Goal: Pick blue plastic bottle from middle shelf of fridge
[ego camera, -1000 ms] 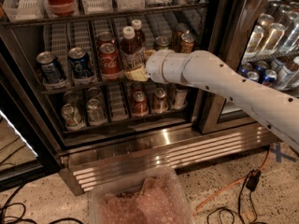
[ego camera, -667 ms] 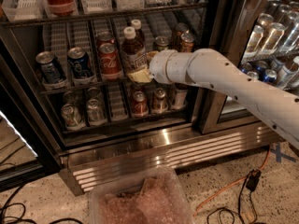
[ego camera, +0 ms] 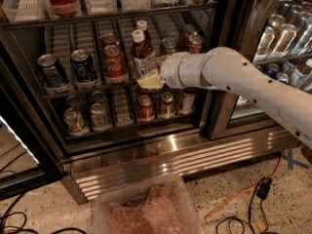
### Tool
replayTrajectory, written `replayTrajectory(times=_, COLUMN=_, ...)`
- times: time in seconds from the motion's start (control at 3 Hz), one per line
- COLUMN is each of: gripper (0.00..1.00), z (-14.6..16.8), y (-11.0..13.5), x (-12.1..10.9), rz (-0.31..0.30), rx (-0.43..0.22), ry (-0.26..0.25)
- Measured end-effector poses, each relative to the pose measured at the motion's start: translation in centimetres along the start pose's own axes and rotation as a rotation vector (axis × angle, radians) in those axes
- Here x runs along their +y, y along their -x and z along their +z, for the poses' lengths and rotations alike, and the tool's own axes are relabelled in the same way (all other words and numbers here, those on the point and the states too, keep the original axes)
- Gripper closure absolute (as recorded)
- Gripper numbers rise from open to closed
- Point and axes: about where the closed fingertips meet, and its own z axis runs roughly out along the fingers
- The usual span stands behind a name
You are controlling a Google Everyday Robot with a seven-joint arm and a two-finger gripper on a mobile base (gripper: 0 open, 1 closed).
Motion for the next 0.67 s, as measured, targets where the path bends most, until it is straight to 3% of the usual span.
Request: replayTrajectory(times=0.67, gripper=1.0, z=-2.4, y=-0.77, x=1.03, rz=0.032, rx=0.056, ry=0.005)
